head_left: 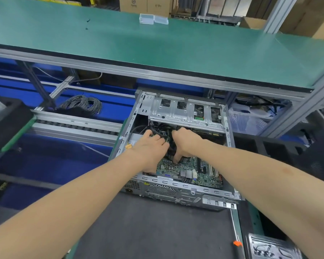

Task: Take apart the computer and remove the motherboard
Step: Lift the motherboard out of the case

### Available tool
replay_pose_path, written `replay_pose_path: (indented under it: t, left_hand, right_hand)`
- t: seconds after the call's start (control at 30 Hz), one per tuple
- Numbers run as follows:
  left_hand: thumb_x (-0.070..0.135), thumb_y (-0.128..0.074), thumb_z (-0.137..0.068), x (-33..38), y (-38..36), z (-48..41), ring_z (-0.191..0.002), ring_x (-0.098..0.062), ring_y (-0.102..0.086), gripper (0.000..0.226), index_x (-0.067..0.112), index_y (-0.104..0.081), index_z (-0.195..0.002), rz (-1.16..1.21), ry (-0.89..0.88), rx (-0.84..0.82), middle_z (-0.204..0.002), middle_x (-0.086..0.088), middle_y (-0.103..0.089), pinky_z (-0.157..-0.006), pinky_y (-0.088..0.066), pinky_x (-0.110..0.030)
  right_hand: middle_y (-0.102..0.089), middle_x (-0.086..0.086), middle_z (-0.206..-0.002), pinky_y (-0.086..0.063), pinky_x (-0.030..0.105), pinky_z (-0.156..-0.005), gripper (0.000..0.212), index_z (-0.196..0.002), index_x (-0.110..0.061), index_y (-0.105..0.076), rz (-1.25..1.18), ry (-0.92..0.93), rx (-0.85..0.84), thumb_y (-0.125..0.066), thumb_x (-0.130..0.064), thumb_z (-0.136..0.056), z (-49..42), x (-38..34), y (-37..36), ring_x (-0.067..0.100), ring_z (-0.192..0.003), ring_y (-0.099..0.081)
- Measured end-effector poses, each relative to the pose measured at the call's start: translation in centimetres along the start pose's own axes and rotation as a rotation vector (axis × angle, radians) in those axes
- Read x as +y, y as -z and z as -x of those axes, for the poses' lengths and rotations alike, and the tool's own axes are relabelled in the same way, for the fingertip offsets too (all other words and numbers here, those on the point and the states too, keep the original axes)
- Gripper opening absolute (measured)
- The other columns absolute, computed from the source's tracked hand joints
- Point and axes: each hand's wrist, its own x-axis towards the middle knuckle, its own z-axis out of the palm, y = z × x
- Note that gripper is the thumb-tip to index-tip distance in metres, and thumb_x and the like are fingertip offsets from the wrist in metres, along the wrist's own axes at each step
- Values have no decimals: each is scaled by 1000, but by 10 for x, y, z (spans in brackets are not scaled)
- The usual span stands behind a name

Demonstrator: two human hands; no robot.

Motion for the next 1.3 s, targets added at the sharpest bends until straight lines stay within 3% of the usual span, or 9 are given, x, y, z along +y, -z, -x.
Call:
replay_pose_path:
  t: [0.2,0.37,0.5,0.6,0.8,0.9,1.0,1.17,1.3]
  left_hand:
    - [34,-76,-86,1,4,2,-129,-27,-46,75,10,-34,-143,35,46,-56,-136,-6,-53,-119,-23,-51]
    - [14,-63,-91,4,3,0,-126,-26,-43,40,12,-48,-128,40,77,-85,-128,-7,-53,-120,-21,-48]
    - [20,-62,-95,7,3,-2,-127,-25,-42,23,22,-65,-117,-19,78,-136,-124,-2,-58,-123,-14,-50]
    - [23,-64,-93,12,5,-5,-106,-23,-53,9,24,-60,-85,-102,48,-129,-95,4,-62,-120,-15,-52]
    - [28,-73,-89,13,-1,-15,-81,-18,-63,28,26,-47,-80,45,-134,-76,-77,8,-60,-87,-42,-33]
    - [15,-74,-83,11,-3,-17,-58,-14,-47,28,25,-50,-74,128,-182,-66,-67,8,-43,-56,-33,-28]
    - [7,-73,-76,9,-1,-15,-57,-17,-46,24,24,-56,-74,160,-187,-58,-66,8,-43,-50,-27,-25]
    - [9,-75,-77,10,0,-13,-66,-22,-51,24,26,-58,-78,208,-145,-35,-68,7,-46,-52,-29,-26]
    - [10,-73,-75,9,-3,-11,-58,-16,-46,20,25,-60,-77,252,-139,-11,-69,9,-43,-47,-21,-23]
  right_hand:
    - [-64,6,-97,-56,34,-62,96,-122,-4,-53,-93,-10,-13,-97,-56,-54,1,2,6,26,-83,-63]
    - [-64,9,-102,-47,32,-62,95,-124,-3,-49,-148,-5,28,-95,-55,-58,4,4,4,28,-86,-60]
    - [-58,7,-97,-44,33,-54,96,-129,-1,-48,-205,-5,43,-93,-54,-63,9,7,2,28,-86,-58]
    - [-59,9,-100,-54,38,-67,98,-133,-2,-45,-222,-10,18,-91,-57,-66,10,6,4,31,-92,-60]
    - [-55,10,-94,-53,36,-62,82,-142,0,-40,-221,-31,3,-81,-38,-82,7,5,5,29,-85,-62]
    - [-55,16,-112,-56,41,-70,83,-151,-6,-30,-233,-15,23,-76,-31,-87,5,5,2,31,-89,-60]
    - [-43,17,-136,-53,48,-90,92,-159,-26,-16,-258,49,-3,-76,-35,-88,8,8,0,37,-111,-54]
    - [-33,13,-152,-48,47,-105,61,-145,-17,-47,217,340,136,-66,-34,-89,22,2,-2,33,-137,-41]
    - [-33,20,-158,-26,46,-124,93,-145,-11,-51,623,555,224,-80,-54,-68,28,7,3,37,-147,-29]
